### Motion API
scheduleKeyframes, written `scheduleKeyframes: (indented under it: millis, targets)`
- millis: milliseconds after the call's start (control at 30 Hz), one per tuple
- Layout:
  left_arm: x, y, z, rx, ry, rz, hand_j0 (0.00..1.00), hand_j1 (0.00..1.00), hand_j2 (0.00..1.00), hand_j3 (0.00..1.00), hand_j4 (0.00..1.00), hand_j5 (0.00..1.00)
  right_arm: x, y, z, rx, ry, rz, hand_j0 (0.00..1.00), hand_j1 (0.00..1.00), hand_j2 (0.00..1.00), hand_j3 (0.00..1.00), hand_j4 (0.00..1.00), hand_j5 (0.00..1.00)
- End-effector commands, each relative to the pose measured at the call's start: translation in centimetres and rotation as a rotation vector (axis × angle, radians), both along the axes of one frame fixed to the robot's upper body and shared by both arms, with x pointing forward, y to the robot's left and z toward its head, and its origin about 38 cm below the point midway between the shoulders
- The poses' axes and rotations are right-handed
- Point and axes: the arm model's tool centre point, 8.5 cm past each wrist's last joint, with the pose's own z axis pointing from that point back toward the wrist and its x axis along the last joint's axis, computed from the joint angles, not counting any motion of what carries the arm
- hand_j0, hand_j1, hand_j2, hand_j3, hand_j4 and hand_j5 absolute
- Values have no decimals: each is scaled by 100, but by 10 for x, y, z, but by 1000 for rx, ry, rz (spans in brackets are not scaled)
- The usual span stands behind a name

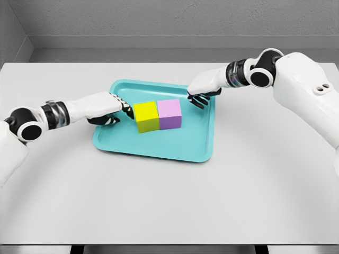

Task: Push two cubes

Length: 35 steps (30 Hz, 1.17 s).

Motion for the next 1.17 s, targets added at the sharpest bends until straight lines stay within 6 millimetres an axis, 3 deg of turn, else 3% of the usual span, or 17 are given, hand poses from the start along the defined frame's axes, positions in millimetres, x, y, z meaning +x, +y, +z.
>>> scheduleKeyframes:
  millis: [0,233,367,467,533,667,700,733,767,800,833,900,933,1033,1133]
  targets:
    - [1,-1,-1,-10,6,5,59,59,59,59,59,59,0,1,1,5,-1,1,14,14,14,14,14,14]
    - [3,-5,3,-15,-2,-1,59,59,59,59,59,59,1,-6,11,3,-21,3,14,14,14,14,14,14]
    - [3,-7,2,-19,-1,-4,59,59,59,59,59,59,2,-22,22,-4,-39,1,14,14,14,14,14,14]
    - [3,1,2,-8,-1,7,59,59,59,59,59,59,2,-43,30,-18,-49,4,14,14,14,14,14,14]
    - [2,8,6,-10,-6,17,59,59,59,59,59,59,2,-46,29,-20,-47,0,17,17,17,17,17,17]
    - [1,6,18,-49,-27,5,59,59,59,59,59,59,1,-109,35,-48,-50,-105,20,20,20,20,20,20]
    - [0,11,24,-51,-38,4,59,59,59,59,59,59,0,-123,37,-49,-49,-130,27,27,27,27,27,27]
    - [-4,16,38,-69,-57,-8,59,59,59,59,59,59,-2,-139,39,-58,-49,-156,51,51,51,51,51,51]
    - [-11,27,59,-64,-96,-24,61,61,61,61,61,61,-4,-152,37,-67,-45,-178,79,79,79,79,79,79]
    - [-18,63,94,-62,-160,20,71,71,71,71,71,71,-6,-163,38,-75,-45,-196,100,100,100,100,100,100]
    - [-24,88,111,-75,-190,67,100,100,100,100,100,100,-8,-171,38,-81,-45,-210,100,100,100,100,100,100]
    - [-44,143,122,-119,-191,180,100,100,100,100,100,100,-8,-173,36,-83,-41,-213,100,100,100,100,100,100]
    - [-48,154,123,-133,-198,212,100,100,100,100,100,100,-8,-173,36,-84,-40,-212,100,100,100,100,100,100]
    - [-61,173,110,-152,-182,269,100,100,100,100,100,100,-10,-181,36,-91,-38,-228,100,100,100,100,100,100]
    - [-64,175,104,-174,-180,287,100,100,100,100,100,100,-11,-189,38,-95,-41,-241,100,100,100,100,100,100]
